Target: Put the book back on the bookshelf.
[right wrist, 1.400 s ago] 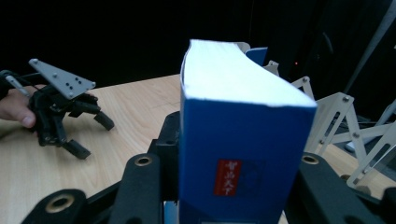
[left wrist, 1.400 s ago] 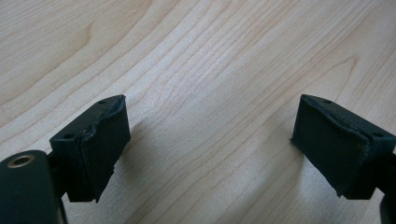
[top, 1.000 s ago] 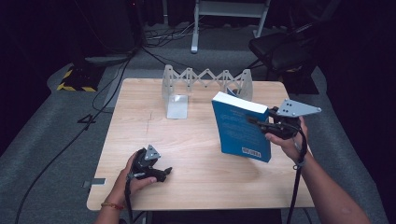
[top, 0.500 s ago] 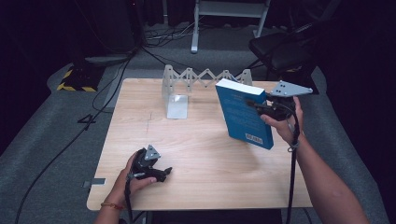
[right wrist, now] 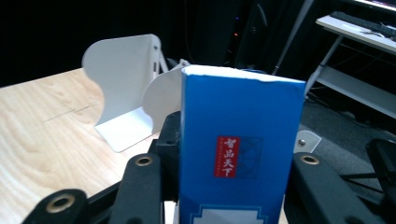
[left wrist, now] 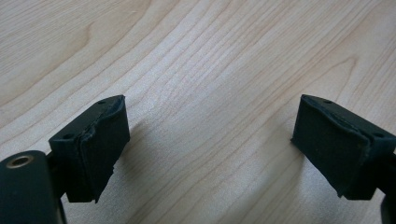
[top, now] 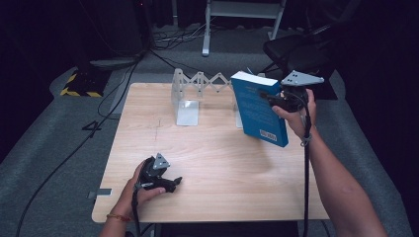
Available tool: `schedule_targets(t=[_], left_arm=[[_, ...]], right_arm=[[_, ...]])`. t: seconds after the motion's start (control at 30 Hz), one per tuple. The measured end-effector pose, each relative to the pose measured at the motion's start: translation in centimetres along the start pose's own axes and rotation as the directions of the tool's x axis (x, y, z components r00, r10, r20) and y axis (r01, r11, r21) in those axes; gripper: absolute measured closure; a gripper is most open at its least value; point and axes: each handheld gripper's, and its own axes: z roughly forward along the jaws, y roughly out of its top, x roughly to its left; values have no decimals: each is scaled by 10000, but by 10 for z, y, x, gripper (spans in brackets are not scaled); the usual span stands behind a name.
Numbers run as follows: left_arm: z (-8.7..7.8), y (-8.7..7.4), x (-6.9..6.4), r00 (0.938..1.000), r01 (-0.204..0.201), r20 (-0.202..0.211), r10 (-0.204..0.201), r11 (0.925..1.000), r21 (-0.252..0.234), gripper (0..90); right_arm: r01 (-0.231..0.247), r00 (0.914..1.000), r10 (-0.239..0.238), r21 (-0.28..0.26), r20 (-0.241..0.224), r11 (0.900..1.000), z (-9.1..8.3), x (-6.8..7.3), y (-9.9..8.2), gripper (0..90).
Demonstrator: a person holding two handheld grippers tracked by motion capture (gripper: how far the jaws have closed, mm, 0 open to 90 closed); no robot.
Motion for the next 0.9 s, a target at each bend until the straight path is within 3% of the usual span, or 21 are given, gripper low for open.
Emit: schedule_targets(t=[0.53,0.9], left_arm=[[0,0,1,9999,-85,122,85,10000,-10,112],[0,0,1,9997,-147,189,147,9999,-9,111]], right_arm=[[-552,9971,550,24,533,9985,32,-23,18,618],[-999,9874,998,-52,1231,9950,62,-34,26,617]])
